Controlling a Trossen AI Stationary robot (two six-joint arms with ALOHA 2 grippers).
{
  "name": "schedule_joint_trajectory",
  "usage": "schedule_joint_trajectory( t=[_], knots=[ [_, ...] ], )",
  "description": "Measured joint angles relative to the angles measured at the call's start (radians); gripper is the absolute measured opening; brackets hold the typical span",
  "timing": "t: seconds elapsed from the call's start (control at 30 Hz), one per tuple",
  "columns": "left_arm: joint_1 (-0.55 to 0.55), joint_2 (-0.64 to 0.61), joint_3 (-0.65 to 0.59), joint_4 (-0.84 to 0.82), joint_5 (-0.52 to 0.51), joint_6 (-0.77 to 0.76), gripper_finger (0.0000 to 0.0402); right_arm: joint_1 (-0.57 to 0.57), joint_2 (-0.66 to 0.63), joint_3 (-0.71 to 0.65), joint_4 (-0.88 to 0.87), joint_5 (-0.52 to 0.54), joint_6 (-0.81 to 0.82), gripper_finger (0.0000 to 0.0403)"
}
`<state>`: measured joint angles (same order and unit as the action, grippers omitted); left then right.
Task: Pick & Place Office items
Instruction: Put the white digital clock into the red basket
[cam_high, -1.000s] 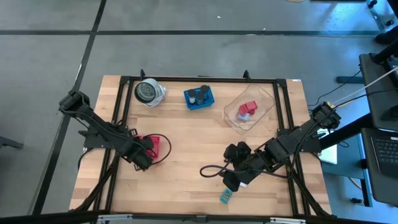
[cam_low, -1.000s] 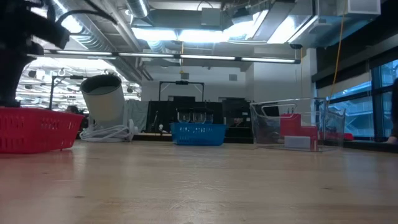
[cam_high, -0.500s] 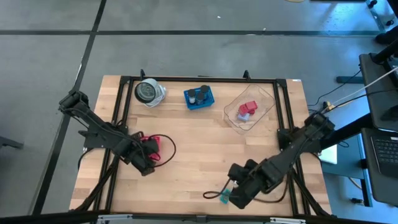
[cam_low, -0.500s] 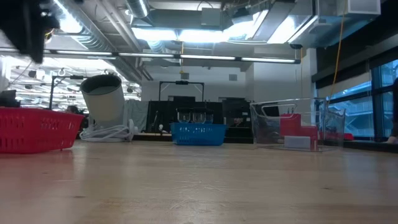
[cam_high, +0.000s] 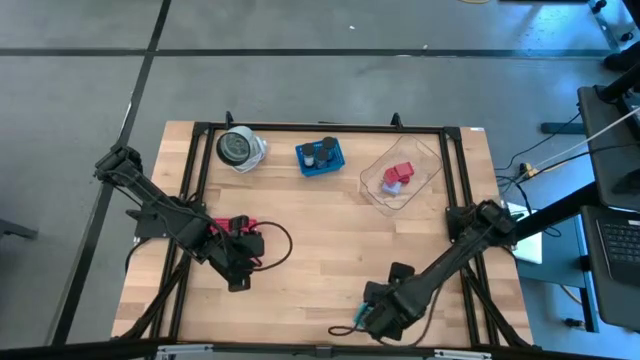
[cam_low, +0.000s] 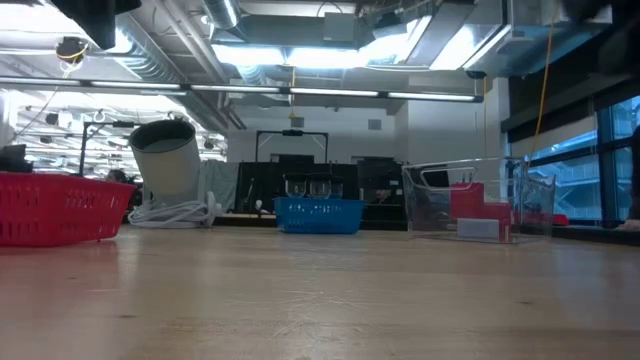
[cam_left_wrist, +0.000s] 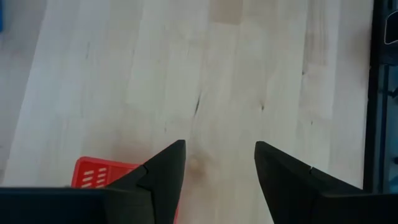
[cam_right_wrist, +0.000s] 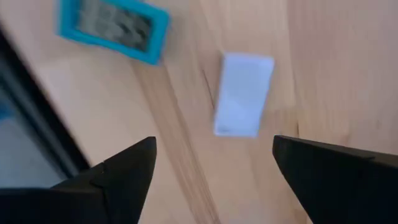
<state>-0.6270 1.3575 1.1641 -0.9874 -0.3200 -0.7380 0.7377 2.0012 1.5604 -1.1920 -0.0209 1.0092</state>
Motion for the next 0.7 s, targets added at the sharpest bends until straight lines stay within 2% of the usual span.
schedule_joint_trajectory(
  t=[0.1, 0.2, 0.7],
  knots=[
    [0.002, 0.0, 0.0, -0.001, -0.001, 0.0, 0.0189, -0.027, 0.023, -0.007, 0.002, -0.053, -0.008, 0.0343],
    [0.003, 0.0, 0.0, -0.003, -0.001, 0.0, 0.0189, -0.046, 0.024, -0.034, 0.005, -0.046, -0.043, 0.035],
    [0.003, 0.0, 0.0, -0.003, -0.002, 0.001, 0.0187, -0.097, 0.024, -0.214, 0.169, -0.08, -0.102, 0.0351]
  ],
)
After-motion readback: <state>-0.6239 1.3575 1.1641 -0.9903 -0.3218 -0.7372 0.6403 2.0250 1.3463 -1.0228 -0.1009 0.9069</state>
